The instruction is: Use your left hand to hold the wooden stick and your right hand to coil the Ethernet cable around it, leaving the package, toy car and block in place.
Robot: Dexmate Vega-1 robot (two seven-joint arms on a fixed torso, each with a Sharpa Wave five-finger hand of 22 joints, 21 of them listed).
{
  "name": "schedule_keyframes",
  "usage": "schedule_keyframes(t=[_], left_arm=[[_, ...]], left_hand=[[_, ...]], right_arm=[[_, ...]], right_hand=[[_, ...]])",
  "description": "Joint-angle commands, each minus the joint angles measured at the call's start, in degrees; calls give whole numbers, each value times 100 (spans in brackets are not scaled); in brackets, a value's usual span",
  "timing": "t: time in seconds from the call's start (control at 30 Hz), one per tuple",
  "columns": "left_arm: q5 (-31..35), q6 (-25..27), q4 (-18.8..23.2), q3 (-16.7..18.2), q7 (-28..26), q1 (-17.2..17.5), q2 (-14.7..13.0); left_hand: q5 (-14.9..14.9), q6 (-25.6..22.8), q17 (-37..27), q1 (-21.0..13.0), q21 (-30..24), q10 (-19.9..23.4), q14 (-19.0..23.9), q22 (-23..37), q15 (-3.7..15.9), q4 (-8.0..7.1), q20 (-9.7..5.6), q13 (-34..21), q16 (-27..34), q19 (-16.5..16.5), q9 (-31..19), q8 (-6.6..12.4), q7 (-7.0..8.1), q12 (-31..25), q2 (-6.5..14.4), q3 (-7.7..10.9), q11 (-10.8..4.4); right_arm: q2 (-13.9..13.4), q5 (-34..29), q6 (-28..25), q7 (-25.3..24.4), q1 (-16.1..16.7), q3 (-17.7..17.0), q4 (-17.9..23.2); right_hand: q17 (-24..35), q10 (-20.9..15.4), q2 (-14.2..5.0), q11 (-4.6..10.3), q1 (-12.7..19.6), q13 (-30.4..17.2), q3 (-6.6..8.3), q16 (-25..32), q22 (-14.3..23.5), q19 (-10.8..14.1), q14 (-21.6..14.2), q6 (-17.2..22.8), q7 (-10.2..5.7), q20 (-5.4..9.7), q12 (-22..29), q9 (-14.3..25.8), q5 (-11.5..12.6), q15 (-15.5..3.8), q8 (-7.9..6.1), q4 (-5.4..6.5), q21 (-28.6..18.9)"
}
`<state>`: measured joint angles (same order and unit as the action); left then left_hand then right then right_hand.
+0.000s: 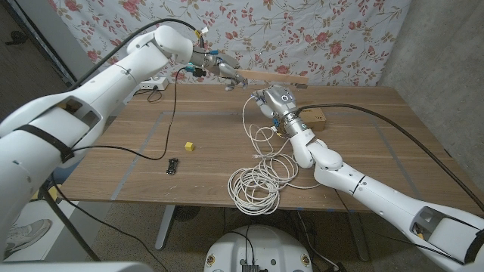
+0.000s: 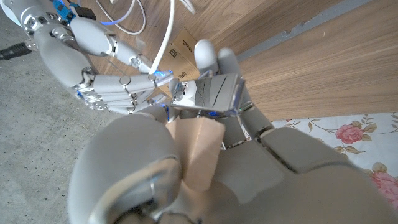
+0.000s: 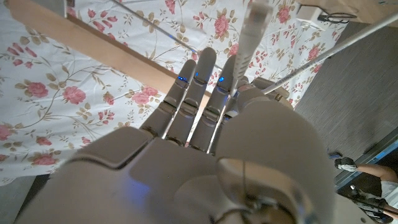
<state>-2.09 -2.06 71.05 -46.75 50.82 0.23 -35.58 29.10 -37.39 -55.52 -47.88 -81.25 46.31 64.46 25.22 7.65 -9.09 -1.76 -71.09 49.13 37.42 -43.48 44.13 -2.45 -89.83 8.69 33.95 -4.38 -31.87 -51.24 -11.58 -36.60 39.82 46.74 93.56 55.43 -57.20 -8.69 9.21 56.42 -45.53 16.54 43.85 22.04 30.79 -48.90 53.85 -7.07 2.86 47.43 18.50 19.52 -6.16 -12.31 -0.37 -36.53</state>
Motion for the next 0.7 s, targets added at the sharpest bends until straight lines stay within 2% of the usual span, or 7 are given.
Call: schedule_keyframes(t=[0.03, 0.33, 0.7], left_arm=[[12, 6, -30, -35, 2, -31, 61], [12, 96, 64, -44, -17, 0, 57], [17, 228, 215, -58, -38, 25, 53]], left_hand=[[9, 4, -1504, 30, -74, 18, -222, -8, 235, -19, 5, -16, 2903, -50, -3, 54, -14, -27, 39, 46, 14], [11, -9, -1504, 41, -109, 17, -234, -52, 233, -20, 3, -16, 2942, -50, 17, 70, -22, -27, 39, 57, 6], [14, 0, -1503, 56, -158, 16, -251, -82, 243, -24, 5, -17, 2985, -69, 39, 82, -21, -27, 37, 70, 23]], right_arm=[[-42, -162, -470, -882, 179, -304, 189], [-72, -225, -539, -1428, 137, -428, 163], [-124, -289, -597, -1814, 11, -557, 174]], right_hand=[[58, 7, -96, 37, 178, -13, 32, -19, 7, -31, -35, 549, 258, 458, 39, 37, 41, -643, -31, 37, -62], [187, -27, -79, 74, 196, -16, 29, -45, -25, -62, -49, 587, 242, 473, 80, 76, 72, -644, -26, 67, -101], [337, -25, -52, 82, 208, -45, 16, -69, -65, -90, -78, 631, 246, 487, 125, 119, 104, -641, -21, 104, -148]])
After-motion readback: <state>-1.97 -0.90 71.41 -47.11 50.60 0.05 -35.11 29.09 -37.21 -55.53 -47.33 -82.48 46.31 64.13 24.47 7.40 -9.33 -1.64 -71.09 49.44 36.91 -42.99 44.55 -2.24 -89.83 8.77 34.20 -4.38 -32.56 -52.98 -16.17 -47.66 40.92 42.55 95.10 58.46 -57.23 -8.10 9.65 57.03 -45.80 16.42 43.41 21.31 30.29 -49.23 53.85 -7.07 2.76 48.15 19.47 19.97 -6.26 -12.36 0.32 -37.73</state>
